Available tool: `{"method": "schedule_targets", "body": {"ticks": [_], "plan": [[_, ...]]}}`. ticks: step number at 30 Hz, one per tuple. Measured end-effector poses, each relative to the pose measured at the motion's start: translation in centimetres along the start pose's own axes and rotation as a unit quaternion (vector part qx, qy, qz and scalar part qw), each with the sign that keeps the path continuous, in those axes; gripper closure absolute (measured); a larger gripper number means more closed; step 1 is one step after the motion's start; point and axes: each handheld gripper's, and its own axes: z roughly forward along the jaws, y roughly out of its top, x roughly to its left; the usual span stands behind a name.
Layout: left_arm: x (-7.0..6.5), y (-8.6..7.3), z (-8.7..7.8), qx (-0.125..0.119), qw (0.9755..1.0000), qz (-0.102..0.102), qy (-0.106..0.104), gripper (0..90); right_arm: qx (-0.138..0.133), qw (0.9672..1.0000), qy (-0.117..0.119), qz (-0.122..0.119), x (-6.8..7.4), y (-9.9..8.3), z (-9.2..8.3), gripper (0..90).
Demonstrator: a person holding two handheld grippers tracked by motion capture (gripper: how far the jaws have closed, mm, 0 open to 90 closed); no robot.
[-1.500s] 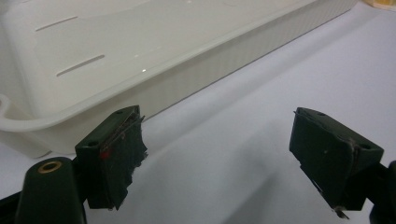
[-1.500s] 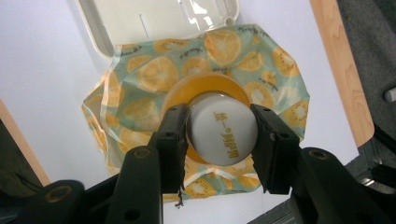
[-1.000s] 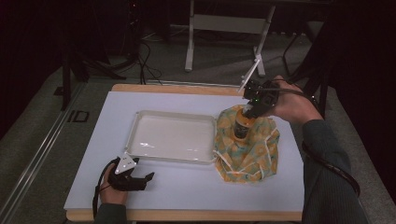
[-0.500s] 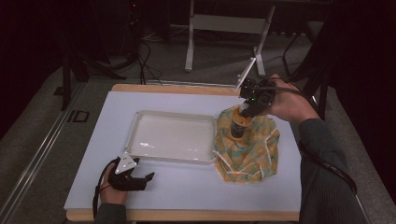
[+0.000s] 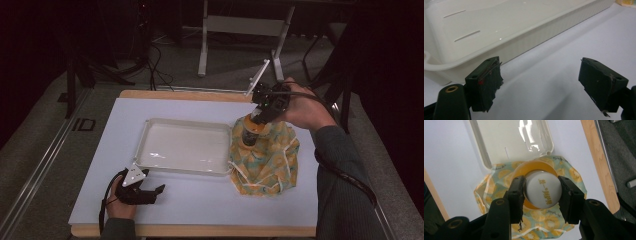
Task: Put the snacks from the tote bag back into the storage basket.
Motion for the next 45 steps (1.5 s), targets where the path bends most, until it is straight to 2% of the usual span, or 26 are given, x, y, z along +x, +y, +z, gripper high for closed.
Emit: {"method": "schedule_targets", "body": {"ticks": [8,17,23,31,45], "plan": [[-0.1,0.0,0.0,0.000,1.0000,0.003,0.002,18.4,0.004,0.9998,-0.003,-0.018,0.7,1.0,0.3,58.6],[-0.3,0.0,0.1,0.005,0.9999,0.011,0.007,18.4,0.000,0.9996,0.011,-0.027,1.2,2.0,0.6,58.6],[-0.3,0.1,0.1,0.006,0.9999,0.012,0.006,18.4,-0.006,0.9995,0.009,-0.030,1.4,2.5,0.8,58.6],[-0.4,0.1,0.1,0.007,0.9998,0.015,0.008,18.4,-0.014,0.9994,0.011,-0.030,1.8,3.1,1.5,58.6],[-0.4,0.1,0.2,0.011,0.9997,0.018,0.008,18.4,-0.015,0.9986,0.023,-0.045,2.7,4.6,3.2,58.6]]}}
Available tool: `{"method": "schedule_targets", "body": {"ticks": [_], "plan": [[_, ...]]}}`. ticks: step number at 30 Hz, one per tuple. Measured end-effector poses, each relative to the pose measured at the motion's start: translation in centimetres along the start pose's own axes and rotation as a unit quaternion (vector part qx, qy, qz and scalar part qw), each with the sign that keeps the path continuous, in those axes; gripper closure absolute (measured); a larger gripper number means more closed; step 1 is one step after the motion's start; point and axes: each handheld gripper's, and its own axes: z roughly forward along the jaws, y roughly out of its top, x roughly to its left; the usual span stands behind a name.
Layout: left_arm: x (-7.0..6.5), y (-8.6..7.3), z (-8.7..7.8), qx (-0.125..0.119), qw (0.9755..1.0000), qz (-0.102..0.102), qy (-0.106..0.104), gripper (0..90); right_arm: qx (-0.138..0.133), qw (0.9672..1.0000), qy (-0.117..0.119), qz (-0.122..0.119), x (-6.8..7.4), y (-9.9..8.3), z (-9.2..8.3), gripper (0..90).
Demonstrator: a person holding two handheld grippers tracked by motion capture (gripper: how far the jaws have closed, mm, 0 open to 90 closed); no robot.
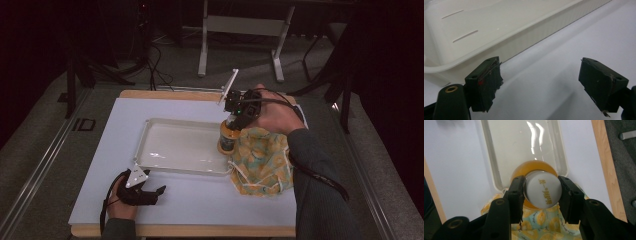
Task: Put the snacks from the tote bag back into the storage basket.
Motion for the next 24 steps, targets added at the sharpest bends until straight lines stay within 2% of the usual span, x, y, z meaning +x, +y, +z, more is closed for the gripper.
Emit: {"method": "schedule_targets", "body": {"ticks": [9,24], "plan": [[0.0,0.0,0.0,0.002,1.0000,0.000,0.000,18.4,0.006,0.9997,0.011,-0.021,0.7,0.9,0.9,58.6],[-0.1,0.0,0.0,0.002,1.0000,0.000,0.001,18.4,0.013,0.9991,0.019,-0.035,1.4,1.6,2.2,58.6]]}}
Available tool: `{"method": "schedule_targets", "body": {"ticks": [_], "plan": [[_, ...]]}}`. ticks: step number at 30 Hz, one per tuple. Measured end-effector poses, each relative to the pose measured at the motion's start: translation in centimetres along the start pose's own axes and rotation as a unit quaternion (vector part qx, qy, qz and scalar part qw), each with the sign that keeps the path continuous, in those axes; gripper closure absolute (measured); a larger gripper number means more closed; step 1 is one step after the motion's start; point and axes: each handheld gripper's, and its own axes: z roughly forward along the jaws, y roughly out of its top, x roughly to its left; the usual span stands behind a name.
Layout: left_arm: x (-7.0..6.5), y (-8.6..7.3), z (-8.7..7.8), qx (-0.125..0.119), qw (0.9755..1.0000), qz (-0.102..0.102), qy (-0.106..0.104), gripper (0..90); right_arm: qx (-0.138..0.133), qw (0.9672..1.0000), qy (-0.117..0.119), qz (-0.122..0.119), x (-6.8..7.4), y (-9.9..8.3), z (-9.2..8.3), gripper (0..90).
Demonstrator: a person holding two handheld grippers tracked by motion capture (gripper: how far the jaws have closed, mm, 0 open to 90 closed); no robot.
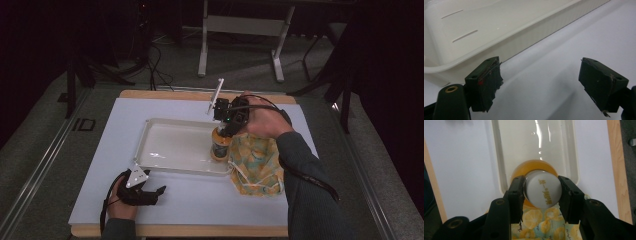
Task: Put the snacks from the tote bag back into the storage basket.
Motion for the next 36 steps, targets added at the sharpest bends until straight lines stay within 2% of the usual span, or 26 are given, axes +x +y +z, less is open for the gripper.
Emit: {"method": "schedule_targets", "body": {"ticks": [20,21,27,36], "plan": [[0.0,0.0,0.0,0.001,1.0000,0.002,0.001,18.4,-0.001,0.9999,0.008,-0.013,1.2,-0.3,1.5,58.5],[0.0,0.0,0.0,0.002,1.0000,0.003,0.001,18.4,0.000,0.9998,0.006,-0.020,1.3,-0.3,1.6,58.5],[-0.1,0.0,0.0,0.002,1.0000,0.003,0.003,18.4,0.003,0.9996,0.009,-0.027,1.8,-0.6,1.8,58.5],[-0.1,0.0,0.0,0.004,1.0000,0.005,0.003,18.4,0.006,0.9996,0.011,-0.027,2.1,-1.0,2.4,58.6]]}}
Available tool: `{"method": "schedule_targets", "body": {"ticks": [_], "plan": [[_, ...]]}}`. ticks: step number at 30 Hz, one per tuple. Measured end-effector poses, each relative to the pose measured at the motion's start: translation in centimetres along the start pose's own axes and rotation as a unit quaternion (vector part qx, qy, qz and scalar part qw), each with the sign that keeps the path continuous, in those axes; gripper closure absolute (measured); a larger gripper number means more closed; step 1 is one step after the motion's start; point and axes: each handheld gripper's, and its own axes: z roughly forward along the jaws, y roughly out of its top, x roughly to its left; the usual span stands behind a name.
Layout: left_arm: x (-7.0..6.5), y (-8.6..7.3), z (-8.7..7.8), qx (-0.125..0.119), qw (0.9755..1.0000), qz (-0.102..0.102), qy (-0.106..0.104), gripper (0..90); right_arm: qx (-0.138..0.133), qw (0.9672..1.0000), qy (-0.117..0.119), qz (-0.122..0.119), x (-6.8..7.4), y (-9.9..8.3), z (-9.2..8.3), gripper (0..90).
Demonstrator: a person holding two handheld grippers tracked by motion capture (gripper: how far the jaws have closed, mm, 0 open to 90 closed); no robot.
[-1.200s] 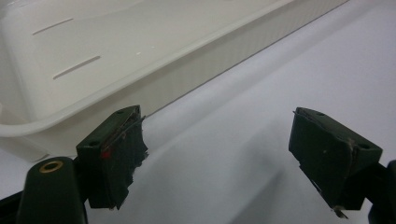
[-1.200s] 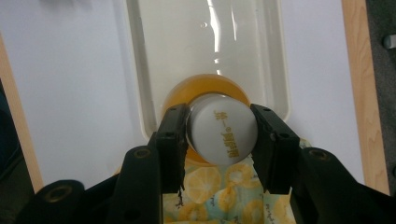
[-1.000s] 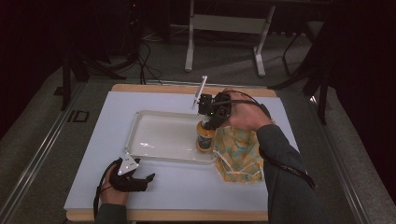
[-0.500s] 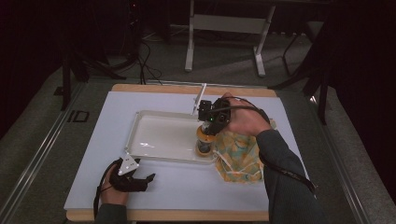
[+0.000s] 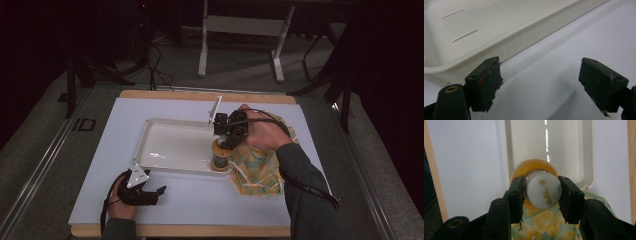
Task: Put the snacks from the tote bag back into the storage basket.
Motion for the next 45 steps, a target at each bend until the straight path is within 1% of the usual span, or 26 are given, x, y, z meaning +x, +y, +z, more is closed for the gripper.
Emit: {"method": "schedule_targets", "body": {"ticks": [8,16,18,22,25,33,38,42,43,44,45], "plan": [[0.0,0.0,0.0,0.002,1.0000,0.002,0.000,18.4,0.004,1.0000,0.003,-0.002,0.2,-0.1,0.6,58.5],[0.0,0.0,0.1,0.005,1.0000,0.001,0.000,18.4,0.010,0.9999,0.007,0.004,0.1,-0.2,1.1,58.5],[-0.1,0.0,0.1,0.005,1.0000,0.001,0.001,18.4,0.016,0.9998,0.007,0.007,0.2,-0.2,1.3,58.5],[-0.1,0.1,0.1,0.005,1.0000,0.001,0.000,18.4,0.013,0.9998,0.010,0.007,0.1,-0.2,1.4,58.5],[-0.1,0.1,0.2,0.008,1.0000,0.003,0.000,18.4,0.013,0.9997,0.013,0.015,0.1,-0.1,1.4,58.4],[-0.1,0.1,0.2,0.008,1.0000,0.004,0.001,18.4,0.012,0.9995,0.017,0.023,0.0,-0.1,1.5,58.3],[-0.1,0.1,0.2,0.008,1.0000,0.004,0.001,18.4,0.012,0.9995,0.016,0.023,0.0,-0.1,1.5,57.8],[-0.1,0.1,0.2,0.008,1.0000,0.003,0.001,18.4,0.013,0.9995,0.016,0.023,0.0,-0.1,1.6,54.6],[-0.1,0.1,0.2,0.008,1.0000,0.003,0.001,18.4,0.009,0.9995,0.018,0.022,0.0,-0.2,1.8,52.5],[-0.1,0.1,0.2,0.008,1.0000,0.003,0.001,18.4,0.009,0.9995,0.018,0.022,0.0,-0.2,1.8,52.5],[-0.1,0.1,0.2,0.008,1.0000,0.003,0.000,18.4,0.003,0.9997,0.017,0.020,0.0,-0.3,1.9,50.1]]}}
